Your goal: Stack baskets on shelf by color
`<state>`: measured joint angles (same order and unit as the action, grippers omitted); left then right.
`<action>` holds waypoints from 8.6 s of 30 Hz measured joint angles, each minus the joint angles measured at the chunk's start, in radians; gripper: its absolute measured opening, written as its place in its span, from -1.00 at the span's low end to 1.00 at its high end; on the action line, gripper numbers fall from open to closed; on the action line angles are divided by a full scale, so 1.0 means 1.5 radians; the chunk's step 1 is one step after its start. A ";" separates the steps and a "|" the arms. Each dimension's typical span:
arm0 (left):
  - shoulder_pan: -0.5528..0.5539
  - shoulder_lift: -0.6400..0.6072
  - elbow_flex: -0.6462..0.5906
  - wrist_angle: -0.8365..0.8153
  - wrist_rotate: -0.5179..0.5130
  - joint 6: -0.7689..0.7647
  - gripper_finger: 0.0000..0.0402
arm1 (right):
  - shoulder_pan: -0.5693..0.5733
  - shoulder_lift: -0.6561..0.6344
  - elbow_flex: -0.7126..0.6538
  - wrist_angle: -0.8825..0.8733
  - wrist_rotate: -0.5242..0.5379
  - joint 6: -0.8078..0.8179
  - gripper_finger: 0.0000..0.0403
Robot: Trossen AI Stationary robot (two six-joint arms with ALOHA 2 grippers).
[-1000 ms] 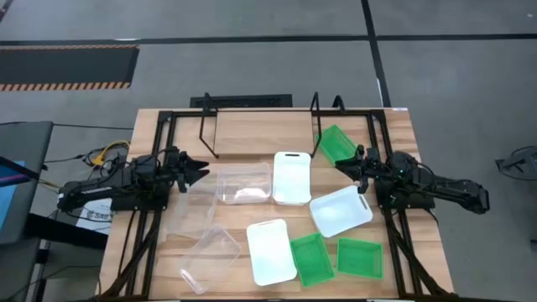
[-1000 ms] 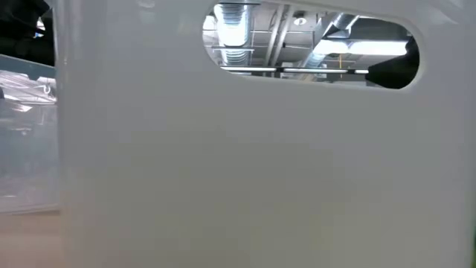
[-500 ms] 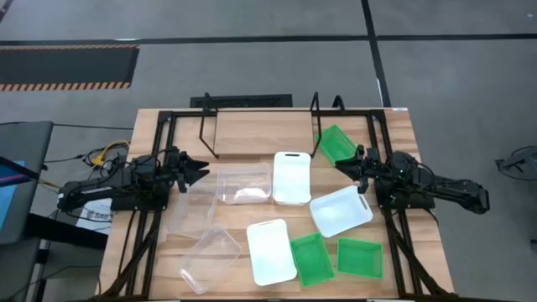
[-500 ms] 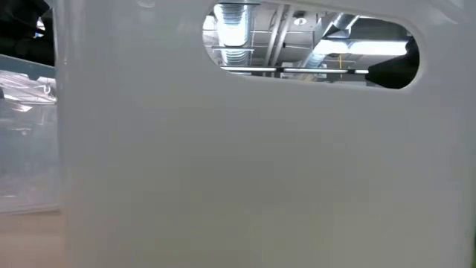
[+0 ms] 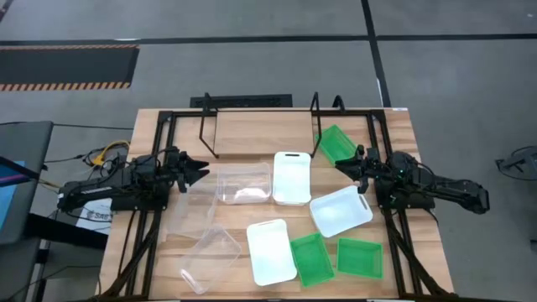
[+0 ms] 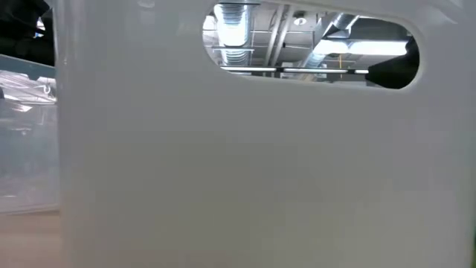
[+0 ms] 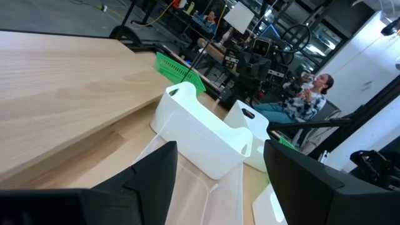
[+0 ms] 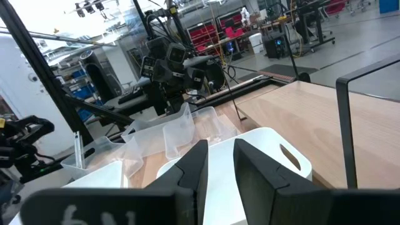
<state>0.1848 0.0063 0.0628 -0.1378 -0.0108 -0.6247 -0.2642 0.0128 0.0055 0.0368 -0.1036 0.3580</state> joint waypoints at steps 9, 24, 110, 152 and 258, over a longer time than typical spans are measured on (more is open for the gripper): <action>0.000 0.000 0.000 0.004 -0.013 -0.016 0.13 | 0.000 0.000 0.000 0.000 0.000 0.000 -0.49; 0.000 0.000 -0.002 0.025 -0.092 -0.278 0.13 | 0.000 0.000 0.000 0.000 0.000 0.000 -0.49; 0.000 0.063 0.189 0.141 -0.136 -0.289 0.13 | 0.138 1.088 0.629 -0.384 0.094 0.641 -0.93; 0.000 0.065 0.189 0.115 -0.272 -0.249 0.13 | -0.050 1.522 1.486 -0.591 0.189 0.405 -0.99; 0.000 0.066 0.189 0.013 -0.276 -0.318 0.13 | 0.229 1.223 1.312 -1.070 0.122 0.399 -0.01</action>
<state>0.1846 0.1059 0.3459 -0.1189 -0.4244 -1.1018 0.0791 1.8468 1.9741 -1.5677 0.0794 0.9566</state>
